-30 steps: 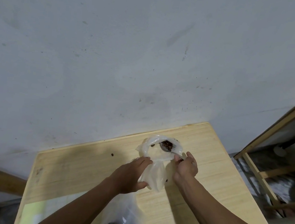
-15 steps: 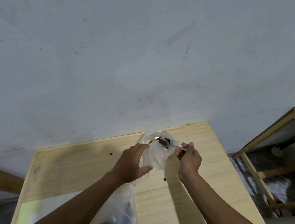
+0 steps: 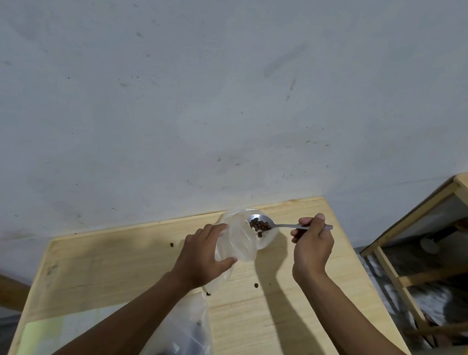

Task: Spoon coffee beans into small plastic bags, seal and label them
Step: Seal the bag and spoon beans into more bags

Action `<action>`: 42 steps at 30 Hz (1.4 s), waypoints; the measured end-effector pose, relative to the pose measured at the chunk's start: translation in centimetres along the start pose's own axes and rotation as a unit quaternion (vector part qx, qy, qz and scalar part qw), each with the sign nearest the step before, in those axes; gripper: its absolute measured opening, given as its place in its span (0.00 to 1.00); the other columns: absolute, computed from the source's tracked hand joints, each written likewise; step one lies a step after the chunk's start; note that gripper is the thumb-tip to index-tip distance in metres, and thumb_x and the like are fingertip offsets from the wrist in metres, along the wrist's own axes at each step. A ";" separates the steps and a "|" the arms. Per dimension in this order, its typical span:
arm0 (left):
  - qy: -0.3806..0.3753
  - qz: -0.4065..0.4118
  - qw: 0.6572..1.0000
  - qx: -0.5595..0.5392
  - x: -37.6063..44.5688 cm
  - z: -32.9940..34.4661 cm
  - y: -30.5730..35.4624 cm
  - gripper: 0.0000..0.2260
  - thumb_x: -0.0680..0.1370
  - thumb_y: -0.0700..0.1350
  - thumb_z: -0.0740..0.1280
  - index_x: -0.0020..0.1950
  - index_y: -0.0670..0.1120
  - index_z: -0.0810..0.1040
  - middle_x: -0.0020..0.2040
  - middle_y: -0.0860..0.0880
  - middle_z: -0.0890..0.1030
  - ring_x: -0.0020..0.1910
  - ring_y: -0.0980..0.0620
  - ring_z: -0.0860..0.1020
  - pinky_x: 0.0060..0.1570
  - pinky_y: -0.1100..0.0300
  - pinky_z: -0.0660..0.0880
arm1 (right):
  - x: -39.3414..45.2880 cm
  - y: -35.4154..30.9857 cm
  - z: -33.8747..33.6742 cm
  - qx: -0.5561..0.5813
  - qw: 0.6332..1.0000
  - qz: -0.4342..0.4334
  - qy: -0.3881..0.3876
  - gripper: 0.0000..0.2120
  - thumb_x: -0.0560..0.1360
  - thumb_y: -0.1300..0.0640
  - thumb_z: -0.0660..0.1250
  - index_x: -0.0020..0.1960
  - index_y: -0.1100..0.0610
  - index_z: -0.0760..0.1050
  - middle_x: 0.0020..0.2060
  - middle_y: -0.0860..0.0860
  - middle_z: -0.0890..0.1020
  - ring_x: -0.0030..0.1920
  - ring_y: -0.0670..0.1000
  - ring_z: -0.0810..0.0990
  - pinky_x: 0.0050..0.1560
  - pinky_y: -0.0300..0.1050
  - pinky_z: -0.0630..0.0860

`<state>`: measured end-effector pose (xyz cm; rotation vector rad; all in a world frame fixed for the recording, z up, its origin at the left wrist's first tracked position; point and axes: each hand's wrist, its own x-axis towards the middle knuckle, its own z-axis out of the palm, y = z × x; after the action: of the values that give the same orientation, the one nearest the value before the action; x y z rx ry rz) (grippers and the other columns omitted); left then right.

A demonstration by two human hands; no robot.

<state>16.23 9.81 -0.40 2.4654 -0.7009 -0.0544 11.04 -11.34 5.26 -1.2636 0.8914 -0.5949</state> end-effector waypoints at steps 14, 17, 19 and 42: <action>-0.011 -0.049 0.999 0.010 0.3 0.3 -0.4 0.35 0.68 0.65 0.67 0.70 0.51 0.69 0.61 0.55 0.75 0.60 0.52 0.74 0.56 0.53 0.69 | -0.9 0.4 0.6 -0.057 0.997 -0.029 -0.052 0.21 0.85 0.50 0.51 0.42 0.59 0.74 0.32 0.53 0.77 0.33 0.50 0.75 0.39 0.45 0.73; -0.001 -0.051 0.999 0.018 0.5 0.3 -0.6 0.34 0.68 0.63 0.71 0.70 0.51 0.69 0.61 0.54 0.76 0.60 0.51 0.75 0.56 0.52 0.70 | -0.1 1.0 0.6 0.007 0.995 0.097 -0.028 0.19 0.84 0.52 0.51 0.41 0.60 0.72 0.31 0.54 0.74 0.30 0.51 0.73 0.35 0.44 0.72; 0.001 -0.051 0.998 0.024 0.7 0.3 -0.7 0.34 0.69 0.63 0.72 0.71 0.50 0.69 0.61 0.54 0.76 0.60 0.51 0.75 0.56 0.52 0.70 | 0.2 1.6 0.6 0.028 0.990 0.139 -0.017 0.19 0.84 0.53 0.51 0.41 0.60 0.71 0.31 0.55 0.74 0.30 0.52 0.73 0.35 0.44 0.72; -0.019 -0.097 0.995 0.014 1.2 -0.3 -0.9 0.34 0.70 0.65 0.70 0.71 0.51 0.68 0.61 0.54 0.75 0.59 0.50 0.75 0.56 0.52 0.71 | -1.8 0.5 1.1 -0.060 0.974 -0.171 -0.138 0.16 0.85 0.52 0.51 0.44 0.55 0.72 0.37 0.48 0.78 0.38 0.48 0.77 0.42 0.40 0.74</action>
<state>17.69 9.97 -0.52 2.5590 -0.4776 -0.1661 10.94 -9.24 5.30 -1.5816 0.4853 -0.6207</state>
